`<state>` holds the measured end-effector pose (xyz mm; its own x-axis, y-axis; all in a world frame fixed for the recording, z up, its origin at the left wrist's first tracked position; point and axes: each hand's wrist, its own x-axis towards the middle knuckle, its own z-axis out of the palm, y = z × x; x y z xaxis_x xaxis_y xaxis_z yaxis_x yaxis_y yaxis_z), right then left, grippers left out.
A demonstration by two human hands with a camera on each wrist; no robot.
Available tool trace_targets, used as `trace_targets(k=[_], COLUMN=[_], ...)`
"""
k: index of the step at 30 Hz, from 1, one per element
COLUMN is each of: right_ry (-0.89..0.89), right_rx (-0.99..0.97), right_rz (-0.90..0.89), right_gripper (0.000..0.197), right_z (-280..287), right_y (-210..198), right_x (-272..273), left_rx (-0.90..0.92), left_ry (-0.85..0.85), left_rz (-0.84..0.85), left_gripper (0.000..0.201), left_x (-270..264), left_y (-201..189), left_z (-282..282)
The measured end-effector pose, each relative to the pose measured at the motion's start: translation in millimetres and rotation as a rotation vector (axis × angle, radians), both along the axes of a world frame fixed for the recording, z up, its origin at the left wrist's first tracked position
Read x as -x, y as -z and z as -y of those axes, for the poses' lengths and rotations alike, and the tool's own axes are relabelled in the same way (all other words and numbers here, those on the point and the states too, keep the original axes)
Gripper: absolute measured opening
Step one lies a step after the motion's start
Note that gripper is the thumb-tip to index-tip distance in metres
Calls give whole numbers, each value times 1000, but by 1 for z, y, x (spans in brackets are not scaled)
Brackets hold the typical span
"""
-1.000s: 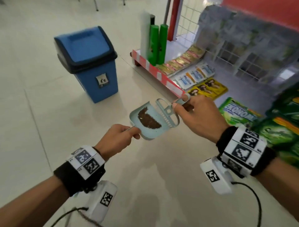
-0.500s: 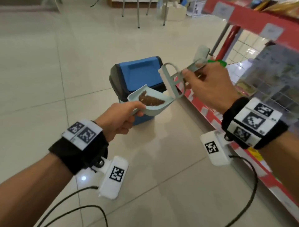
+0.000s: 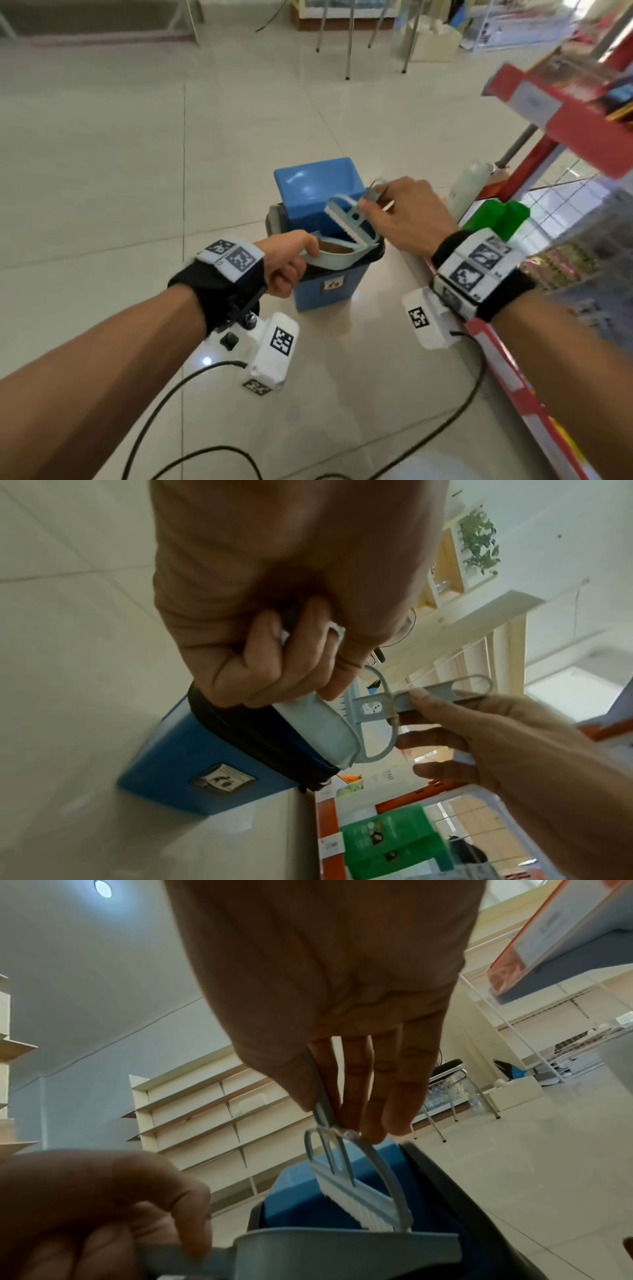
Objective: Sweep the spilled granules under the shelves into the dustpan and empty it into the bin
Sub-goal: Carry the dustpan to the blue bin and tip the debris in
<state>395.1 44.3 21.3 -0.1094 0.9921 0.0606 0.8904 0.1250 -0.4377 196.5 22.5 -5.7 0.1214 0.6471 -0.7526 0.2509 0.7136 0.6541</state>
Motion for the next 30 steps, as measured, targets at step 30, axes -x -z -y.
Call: trace_targets(k=[30], right_ry=[-78], right_rx=[-77], right_rz=[-94], right_gripper=[29], right_z=[-11], right_y=[5], right_x=[-19], left_rx=[-846], left_ry=[-113], left_rz=[-591], left_gripper=[38], left_x=[-27], left_y=[0], left_z=[-33])
